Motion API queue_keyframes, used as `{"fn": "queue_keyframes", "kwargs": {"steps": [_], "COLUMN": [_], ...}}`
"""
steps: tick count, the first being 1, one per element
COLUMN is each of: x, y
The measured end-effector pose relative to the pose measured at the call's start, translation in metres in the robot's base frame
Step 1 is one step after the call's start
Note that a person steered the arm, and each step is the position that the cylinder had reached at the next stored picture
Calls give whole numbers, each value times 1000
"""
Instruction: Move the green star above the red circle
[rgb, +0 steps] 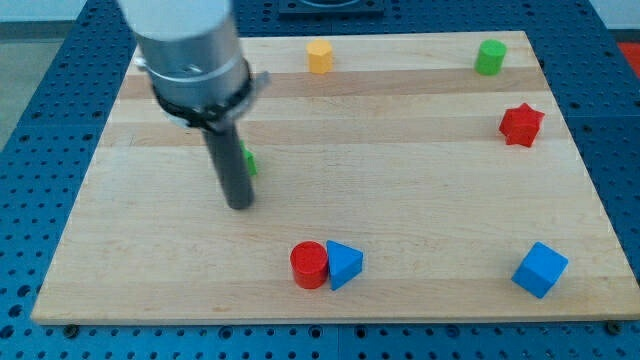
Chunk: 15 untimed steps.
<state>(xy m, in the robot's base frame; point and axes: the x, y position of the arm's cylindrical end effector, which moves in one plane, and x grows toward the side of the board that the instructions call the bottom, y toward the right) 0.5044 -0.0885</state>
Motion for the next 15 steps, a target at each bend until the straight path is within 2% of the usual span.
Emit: {"fn": "queue_keyframes", "kwargs": {"steps": [1,2,3,4,5,6,7,8,9,10,13,15], "x": [12,9,-25,-40,-41,-47,-129,-150,-143,-110,19,14], "y": [35,33,-6,-56,-93,-100,-100,-92,-85,-72,11,15]}}
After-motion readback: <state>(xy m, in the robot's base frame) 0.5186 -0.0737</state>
